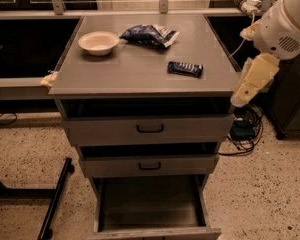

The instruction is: Place rxbar blueberry into bottom drawer

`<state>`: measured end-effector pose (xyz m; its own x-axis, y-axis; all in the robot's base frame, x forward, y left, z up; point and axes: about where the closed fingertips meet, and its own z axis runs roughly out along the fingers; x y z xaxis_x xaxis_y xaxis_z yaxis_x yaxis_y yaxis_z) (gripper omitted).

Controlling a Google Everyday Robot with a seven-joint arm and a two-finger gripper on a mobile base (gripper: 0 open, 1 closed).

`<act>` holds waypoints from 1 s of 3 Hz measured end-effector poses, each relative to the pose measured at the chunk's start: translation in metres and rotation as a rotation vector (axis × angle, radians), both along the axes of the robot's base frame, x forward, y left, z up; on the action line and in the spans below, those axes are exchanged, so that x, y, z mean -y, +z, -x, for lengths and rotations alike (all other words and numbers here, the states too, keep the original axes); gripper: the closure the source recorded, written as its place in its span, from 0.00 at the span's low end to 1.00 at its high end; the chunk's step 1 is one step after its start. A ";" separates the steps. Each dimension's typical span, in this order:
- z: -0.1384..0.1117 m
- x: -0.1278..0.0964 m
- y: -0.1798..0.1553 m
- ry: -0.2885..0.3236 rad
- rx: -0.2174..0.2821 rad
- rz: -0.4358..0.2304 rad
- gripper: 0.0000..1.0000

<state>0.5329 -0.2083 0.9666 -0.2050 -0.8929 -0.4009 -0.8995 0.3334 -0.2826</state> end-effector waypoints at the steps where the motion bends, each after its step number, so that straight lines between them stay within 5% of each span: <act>1: -0.037 0.000 -0.009 -0.004 0.010 -0.048 0.00; 3: -0.104 -0.009 -0.043 0.017 0.008 -0.138 0.00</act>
Offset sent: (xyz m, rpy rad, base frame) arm 0.1159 0.0039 -0.0472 0.1462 -0.0178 0.0062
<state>0.6364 -0.1989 0.9234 -0.1866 -0.8327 -0.5214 -0.9031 0.3543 -0.2427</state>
